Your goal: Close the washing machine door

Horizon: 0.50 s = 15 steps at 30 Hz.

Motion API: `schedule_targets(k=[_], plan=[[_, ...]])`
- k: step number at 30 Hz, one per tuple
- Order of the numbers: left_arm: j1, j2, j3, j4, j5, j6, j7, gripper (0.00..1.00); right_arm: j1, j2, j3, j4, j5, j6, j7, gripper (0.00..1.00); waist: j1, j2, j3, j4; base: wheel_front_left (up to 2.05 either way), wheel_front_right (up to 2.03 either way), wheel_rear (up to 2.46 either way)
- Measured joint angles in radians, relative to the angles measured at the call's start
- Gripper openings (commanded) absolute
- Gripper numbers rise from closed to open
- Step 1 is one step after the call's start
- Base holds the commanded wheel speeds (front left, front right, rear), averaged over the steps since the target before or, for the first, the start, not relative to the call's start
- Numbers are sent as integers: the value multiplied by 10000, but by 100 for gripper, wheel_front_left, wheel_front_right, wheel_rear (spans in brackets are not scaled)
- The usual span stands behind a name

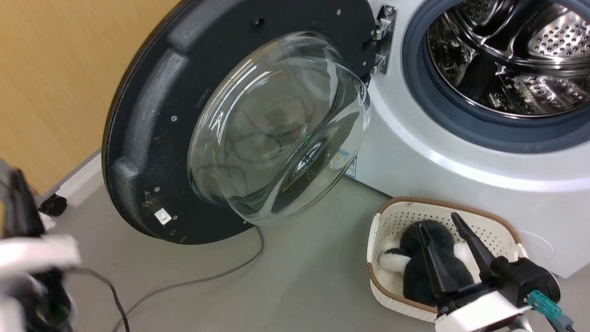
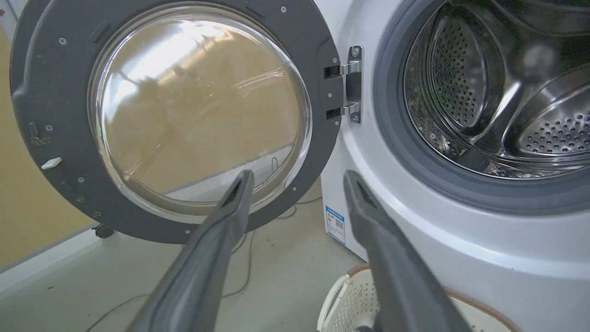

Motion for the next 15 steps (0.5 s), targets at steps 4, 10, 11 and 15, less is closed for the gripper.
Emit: schedule_targets(k=[4,10,11,15], plan=[[-1267,364,614,1300,-1969,-82,1567,0,142,-2,-17,-109,-79,0,-2,100,0,0,118,-47,0,0,0],[-2403,554,1267,2859,-4399,201,3942,0,128,-44,13,-209,-86,0,-2,100,0,0,348,-265,0,0,0],[-2534,570,1289,3056,-4688,251,4380,0,116,-73,27,-213,-86,0,-2,100,1,0,384,-307,0,0,0],[-2690,635,1319,3534,-5712,397,5981,0,94,-115,42,-211,-86,0,-2,100,0,0,491,-488,0,0,0]])
